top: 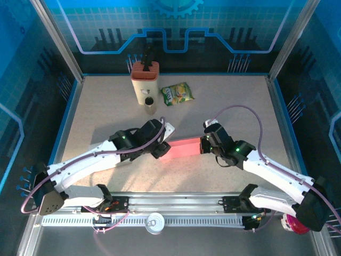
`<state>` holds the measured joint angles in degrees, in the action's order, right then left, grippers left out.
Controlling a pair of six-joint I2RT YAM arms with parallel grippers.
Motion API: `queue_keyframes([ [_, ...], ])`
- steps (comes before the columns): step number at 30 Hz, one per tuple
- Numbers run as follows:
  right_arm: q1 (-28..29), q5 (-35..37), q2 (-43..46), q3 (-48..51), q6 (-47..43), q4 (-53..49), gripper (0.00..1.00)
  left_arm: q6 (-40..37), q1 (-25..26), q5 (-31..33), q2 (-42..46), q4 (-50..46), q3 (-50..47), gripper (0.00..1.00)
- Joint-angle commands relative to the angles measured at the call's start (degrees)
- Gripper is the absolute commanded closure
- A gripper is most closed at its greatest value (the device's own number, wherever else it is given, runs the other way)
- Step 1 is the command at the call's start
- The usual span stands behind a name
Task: Fold the paper box
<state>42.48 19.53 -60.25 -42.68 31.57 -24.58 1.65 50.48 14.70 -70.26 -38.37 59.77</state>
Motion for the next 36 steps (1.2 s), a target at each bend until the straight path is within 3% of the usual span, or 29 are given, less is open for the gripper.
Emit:
queue_keyframes([
  [1, 1.02, 0.53, -0.73, -1.68, 1.52, -4.1, 1.0, 6.22, 0.39, 4.26, 3.01, -6.21, -2.43, 0.54],
  [6, 0.98, -0.41, -0.92, -1.89, 1.43, -4.1, 1.0, 5.12, 0.32, 7.39, 6.05, -6.46, -4.27, 0.57],
  [13, 1.0, -0.46, -0.66, -1.87, 1.56, -4.4, 1.0, 1.88, -0.62, 6.64, 1.94, -4.8, -3.36, 0.71],
  [17, 1.02, -0.41, -0.46, -1.82, 1.56, -4.43, 1.0, 0.88, -1.21, 6.55, 0.96, -3.96, -2.31, 0.72],
  [36, 1.02, -0.53, -0.22, -1.7, 1.58, -4.43, 1.0, -2.48, -4.38, -1.34, -1.5, -0.95, -1.08, 0.86],
])
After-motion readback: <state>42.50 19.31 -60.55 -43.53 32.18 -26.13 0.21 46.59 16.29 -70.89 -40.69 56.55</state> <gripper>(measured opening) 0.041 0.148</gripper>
